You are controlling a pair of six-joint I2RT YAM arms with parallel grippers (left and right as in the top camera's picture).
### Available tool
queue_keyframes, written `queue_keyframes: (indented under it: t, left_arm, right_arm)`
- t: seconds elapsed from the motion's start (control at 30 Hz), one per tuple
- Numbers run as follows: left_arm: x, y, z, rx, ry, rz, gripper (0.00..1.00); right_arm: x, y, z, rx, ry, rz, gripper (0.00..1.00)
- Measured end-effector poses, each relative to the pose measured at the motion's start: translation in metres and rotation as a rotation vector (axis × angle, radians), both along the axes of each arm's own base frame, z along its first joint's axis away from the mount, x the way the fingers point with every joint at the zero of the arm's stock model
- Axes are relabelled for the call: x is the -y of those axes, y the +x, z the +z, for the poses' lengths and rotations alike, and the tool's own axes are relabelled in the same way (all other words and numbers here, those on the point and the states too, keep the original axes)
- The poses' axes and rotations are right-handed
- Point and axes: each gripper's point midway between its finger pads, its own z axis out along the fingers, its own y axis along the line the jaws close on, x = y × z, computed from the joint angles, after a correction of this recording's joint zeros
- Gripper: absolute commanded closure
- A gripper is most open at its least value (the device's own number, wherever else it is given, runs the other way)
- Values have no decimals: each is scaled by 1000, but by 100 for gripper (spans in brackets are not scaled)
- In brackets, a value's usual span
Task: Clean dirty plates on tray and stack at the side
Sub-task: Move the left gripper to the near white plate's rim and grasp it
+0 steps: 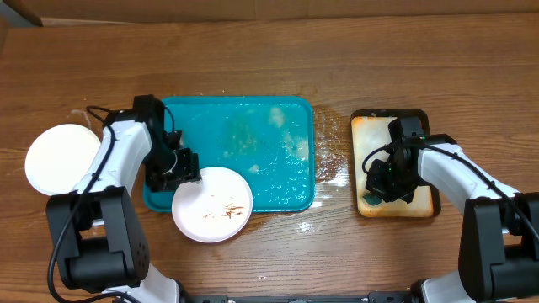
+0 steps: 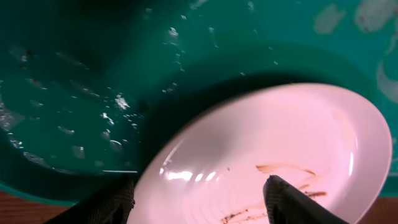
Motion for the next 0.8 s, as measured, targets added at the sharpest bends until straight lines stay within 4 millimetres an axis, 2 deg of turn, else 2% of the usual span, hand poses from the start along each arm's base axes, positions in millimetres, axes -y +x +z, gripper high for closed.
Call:
queue_keyframes:
  t: [0.33, 0.6, 0.67, 0.7, 0.77, 0.8]
  left_arm:
    - [-46, 8, -12, 73, -20, 187, 27]
    - [-29, -6, -31, 56, -86, 174, 31]
    - [-23, -7, -32, 70, -96, 156, 46]
    - [-21, -6, -33, 82, -99, 150, 66]
    - [-17, -8, -35, 94, -106, 134, 95]
    - [-12, -11, -37, 89, -119, 128, 96]
  right_arm:
    - [-2, -8, 0, -32, 15, 14, 96]
    - [-2, -16, 1, -66, 16, 14, 96]
    - [-2, -18, 1, -76, 15, 13, 96]
    - [-2, -19, 1, -80, 15, 14, 96]
    - [-2, -21, 1, -87, 15, 14, 96]
    - [-2, -21, 1, -87, 16, 13, 96]
